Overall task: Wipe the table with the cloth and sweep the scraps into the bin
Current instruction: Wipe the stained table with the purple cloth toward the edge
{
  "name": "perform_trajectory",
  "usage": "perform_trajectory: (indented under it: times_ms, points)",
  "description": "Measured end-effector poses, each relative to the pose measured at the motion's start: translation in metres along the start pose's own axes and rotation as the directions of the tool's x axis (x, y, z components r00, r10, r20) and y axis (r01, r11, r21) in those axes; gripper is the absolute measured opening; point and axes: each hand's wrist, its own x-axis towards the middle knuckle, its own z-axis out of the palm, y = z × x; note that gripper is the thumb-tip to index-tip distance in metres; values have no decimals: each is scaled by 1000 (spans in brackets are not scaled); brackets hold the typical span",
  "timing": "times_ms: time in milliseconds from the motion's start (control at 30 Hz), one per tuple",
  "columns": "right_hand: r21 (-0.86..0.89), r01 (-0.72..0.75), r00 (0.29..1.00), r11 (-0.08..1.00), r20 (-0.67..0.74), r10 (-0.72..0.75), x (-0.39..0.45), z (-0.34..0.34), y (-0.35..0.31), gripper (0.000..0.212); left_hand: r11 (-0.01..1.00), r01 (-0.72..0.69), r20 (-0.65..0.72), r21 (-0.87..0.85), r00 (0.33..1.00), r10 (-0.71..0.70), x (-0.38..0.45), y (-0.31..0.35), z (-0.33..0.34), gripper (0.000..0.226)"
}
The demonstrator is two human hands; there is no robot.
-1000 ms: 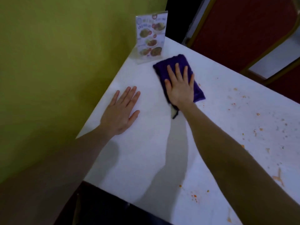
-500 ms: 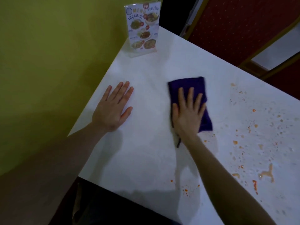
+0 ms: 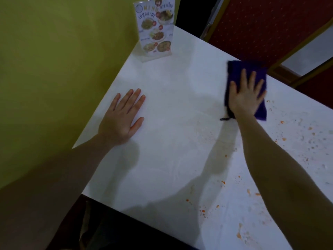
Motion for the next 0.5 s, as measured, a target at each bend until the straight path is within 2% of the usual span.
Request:
perform_trajectory:
  times_ms: [100, 200, 267, 367, 433, 500]
  points:
    - [14, -111, 993, 994, -28, 112, -34, 3, 26, 62, 1000, 3, 9, 15, 1000, -3, 0, -1, 0, 64]
    - [12, -77, 997, 997, -28, 78, -79, 20, 4, 62, 1000, 0, 16, 10, 1000, 0, 1, -1, -1, 64]
    - [-3, 22, 1000, 1000, -19, -22, -111, 32, -26, 63, 1000, 2, 24, -4, 1000, -2, 2, 0, -2, 64]
    - [-12, 274, 962, 962, -15, -274, -164, 47, -69, 61, 1000, 2, 44, -6, 999, -2, 1, 0, -2, 64]
    - [-1, 405, 914, 914, 23, -405, -196, 53, -75, 58, 1000, 2, 64, -3, 998, -1, 1, -1, -1, 65]
    - [0, 471, 881, 882, 56, -470, -217, 53, -59, 58, 1000, 8, 85, -3, 996, -8, 2, 0, -1, 66]
